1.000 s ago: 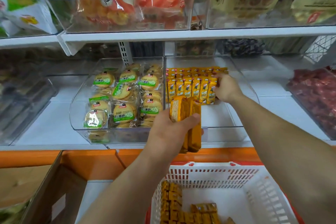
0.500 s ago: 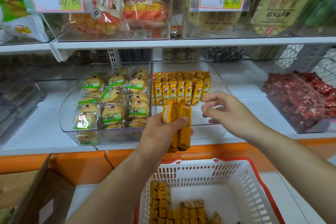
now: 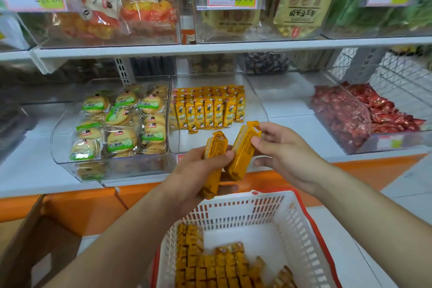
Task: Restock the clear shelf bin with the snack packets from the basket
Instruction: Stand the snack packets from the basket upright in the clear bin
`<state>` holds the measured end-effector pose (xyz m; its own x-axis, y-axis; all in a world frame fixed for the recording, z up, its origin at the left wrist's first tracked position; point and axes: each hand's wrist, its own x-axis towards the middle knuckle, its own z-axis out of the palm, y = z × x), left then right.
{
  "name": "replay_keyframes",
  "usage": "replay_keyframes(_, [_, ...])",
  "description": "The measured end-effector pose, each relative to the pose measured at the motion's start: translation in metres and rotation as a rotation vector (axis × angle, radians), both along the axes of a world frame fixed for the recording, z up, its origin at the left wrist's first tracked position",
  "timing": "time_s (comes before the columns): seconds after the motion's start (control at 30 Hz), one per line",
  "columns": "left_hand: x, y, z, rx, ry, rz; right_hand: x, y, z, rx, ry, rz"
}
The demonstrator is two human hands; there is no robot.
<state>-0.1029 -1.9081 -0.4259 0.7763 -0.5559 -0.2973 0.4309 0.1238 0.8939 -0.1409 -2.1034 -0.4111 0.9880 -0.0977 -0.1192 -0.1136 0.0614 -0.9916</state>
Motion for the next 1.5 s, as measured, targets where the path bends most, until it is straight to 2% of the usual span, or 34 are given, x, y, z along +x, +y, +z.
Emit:
replay_keyframes(0.1, [-0.002, 0.001, 0.000, 0.024, 0.017, -0.002, 0.001, -0.002, -0.001, 0.060, -0.029, 0.001])
replay_keyframes(0.23, [0.003, 0.004, 0.000, 0.128, -0.133, 0.061, 0.002, -0.003, 0.002, 0.082, -0.007, 0.044])
replay_keyframes(0.33, [0.006, 0.005, -0.003, 0.237, -0.219, 0.093, 0.004, 0.001, 0.002, -0.048, 0.041, -0.009])
replay_keyframes(0.43, [0.006, 0.004, -0.004, 0.250, -0.231, 0.082, 0.009, -0.001, 0.000, -0.146, -0.032, 0.010])
replay_keyframes(0.63, [0.011, 0.012, -0.008, 0.221, -0.125, 0.078, 0.008, -0.023, 0.005, -0.068, -0.171, 0.307])
replay_keyframes(0.77, [0.007, 0.011, -0.006, 0.243, -0.163, -0.029, 0.006, -0.021, 0.004, 0.034, -0.201, 0.285])
replay_keyframes(0.93, [0.009, 0.009, -0.005, 0.232, -0.189, 0.011, 0.009, -0.023, 0.005, 0.090, -0.161, 0.224])
replay_keyframes(1.1, [0.008, 0.007, -0.004, 0.238, -0.209, 0.067, 0.011, -0.023, 0.008, -0.180, -0.089, 0.174])
replay_keyframes(1.23, [0.011, 0.006, -0.003, 0.300, -0.244, 0.093, 0.011, -0.020, 0.013, -0.228, -0.071, 0.138])
replay_keyframes(1.33, [0.019, 0.012, 0.005, 0.375, -0.322, 0.099, 0.017, -0.023, 0.030, -0.360, -0.113, 0.098])
replay_keyframes(1.43, [0.033, 0.022, 0.014, 0.406, -0.367, 0.211, 0.041, -0.036, 0.047, -0.441, -0.204, -0.017])
replay_keyframes(1.5, [0.040, 0.027, 0.018, 0.386, -0.346, 0.242, 0.069, -0.044, 0.048, -0.682, -0.226, -0.077])
